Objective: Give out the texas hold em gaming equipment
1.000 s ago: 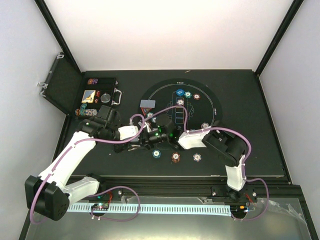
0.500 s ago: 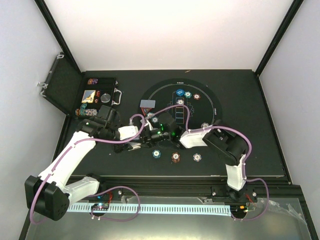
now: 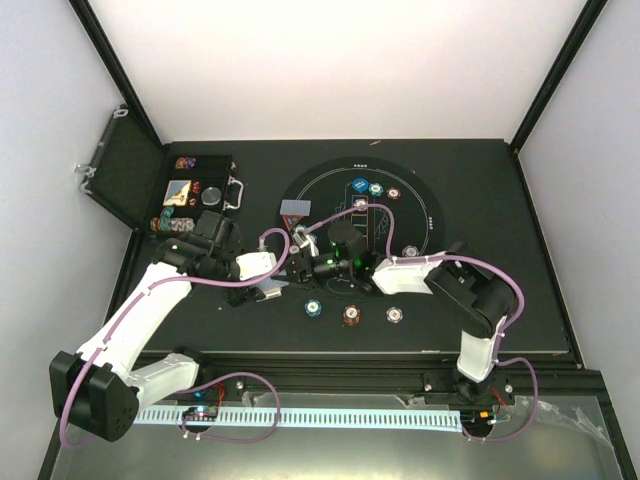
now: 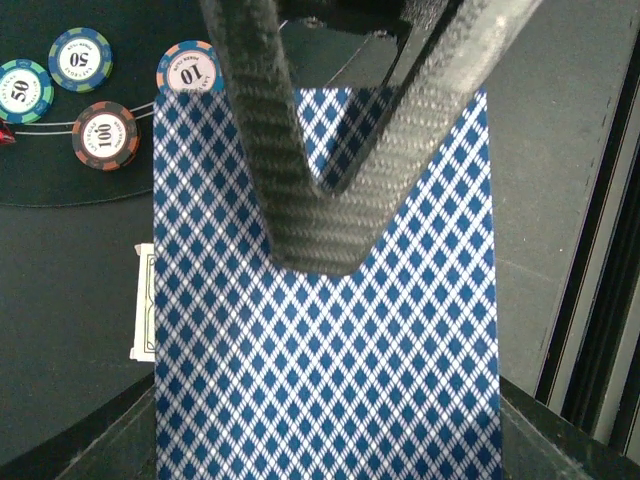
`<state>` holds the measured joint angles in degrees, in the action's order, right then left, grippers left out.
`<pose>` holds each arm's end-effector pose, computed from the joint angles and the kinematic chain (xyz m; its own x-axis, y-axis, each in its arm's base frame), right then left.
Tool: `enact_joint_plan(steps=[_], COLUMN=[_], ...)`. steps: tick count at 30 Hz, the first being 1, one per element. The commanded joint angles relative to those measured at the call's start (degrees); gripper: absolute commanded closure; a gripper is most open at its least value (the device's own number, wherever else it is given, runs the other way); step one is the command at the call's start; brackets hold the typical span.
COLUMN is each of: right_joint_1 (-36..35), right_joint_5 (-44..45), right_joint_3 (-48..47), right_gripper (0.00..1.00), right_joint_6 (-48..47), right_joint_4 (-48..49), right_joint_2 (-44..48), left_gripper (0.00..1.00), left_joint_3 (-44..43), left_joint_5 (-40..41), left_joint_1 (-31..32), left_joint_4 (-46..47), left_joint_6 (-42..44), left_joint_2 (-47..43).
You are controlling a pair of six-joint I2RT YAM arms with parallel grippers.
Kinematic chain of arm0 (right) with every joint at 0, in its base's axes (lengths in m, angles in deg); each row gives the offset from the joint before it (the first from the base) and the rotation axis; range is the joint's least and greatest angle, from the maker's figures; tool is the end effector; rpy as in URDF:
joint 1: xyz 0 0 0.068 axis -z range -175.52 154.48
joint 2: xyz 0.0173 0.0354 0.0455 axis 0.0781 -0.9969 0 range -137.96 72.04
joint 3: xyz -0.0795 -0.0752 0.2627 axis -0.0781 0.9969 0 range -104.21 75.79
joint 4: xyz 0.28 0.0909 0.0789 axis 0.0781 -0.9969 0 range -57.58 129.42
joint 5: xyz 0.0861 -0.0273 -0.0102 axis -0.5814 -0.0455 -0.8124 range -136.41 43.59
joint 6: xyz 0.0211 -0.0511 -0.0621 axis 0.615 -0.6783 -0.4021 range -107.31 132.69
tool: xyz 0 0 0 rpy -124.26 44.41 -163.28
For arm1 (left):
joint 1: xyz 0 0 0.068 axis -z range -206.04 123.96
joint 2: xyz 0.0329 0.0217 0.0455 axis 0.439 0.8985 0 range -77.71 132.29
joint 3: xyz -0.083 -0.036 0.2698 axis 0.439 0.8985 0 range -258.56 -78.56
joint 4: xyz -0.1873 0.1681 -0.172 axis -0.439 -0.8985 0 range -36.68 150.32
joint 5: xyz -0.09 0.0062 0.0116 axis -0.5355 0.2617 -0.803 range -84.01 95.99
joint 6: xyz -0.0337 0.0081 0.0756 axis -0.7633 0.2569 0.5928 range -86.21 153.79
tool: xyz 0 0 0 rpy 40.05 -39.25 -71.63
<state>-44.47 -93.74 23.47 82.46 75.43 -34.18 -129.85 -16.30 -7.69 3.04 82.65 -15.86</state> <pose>0.2449 0.3625 0.1412 -0.9805 -0.1576 -0.1170 -0.1462 0.1887 0.9711 0.2191 -0.1016 0.2319 -0.2567 0.8193 -0.5127 0.9430 0.3287 0.0530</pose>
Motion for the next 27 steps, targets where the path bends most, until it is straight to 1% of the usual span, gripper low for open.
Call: enact_joint_plan(steps=[1, 10, 13, 18, 23, 27], right_joint_1=[1.0, 2.3, 3.0, 4.6, 6.1, 9.0], right_joint_5=[1.8, 3.0, 3.2, 3.0, 2.7, 2.4], right_joint_3=[1.4, 1.9, 2.4, 3.3, 4.0, 5.0], right_gripper=[0.66, 0.91, 0.96, 0.99, 0.99, 0.99], right_joint_6=[-2.9, -6.1, -6.7, -7.7, -8.3, -9.7], right_joint_4=[-6.2, -11.8, -13.0, -14.4, -15.8, -18.0], right_joint_2=[2.6, 7.7, 9.1, 11.1, 12.8, 14.3], left_gripper=[0.98, 0.99, 0.98, 0.98, 0.99, 0.98], left_joint_3=[-2.2, -2.2, -2.2, -2.2, -2.1, -1.9], left_joint_5=[-1.2, -1.3, -1.3, -1.4, -1.3, -1.1], left_joint_1=[-0.3, -0.4, -0.3, -0.3, -0.3, -0.3], left_joint_4=[0.1, 0.3, 0.2, 0.2, 0.4, 0.5], left_joint_6=[0.0, -0.2, -0.2, -0.2, -0.2, -0.2], left_joint_2=[-1.0, -0.8, -0.6, -0.4, -0.2, 0.0])
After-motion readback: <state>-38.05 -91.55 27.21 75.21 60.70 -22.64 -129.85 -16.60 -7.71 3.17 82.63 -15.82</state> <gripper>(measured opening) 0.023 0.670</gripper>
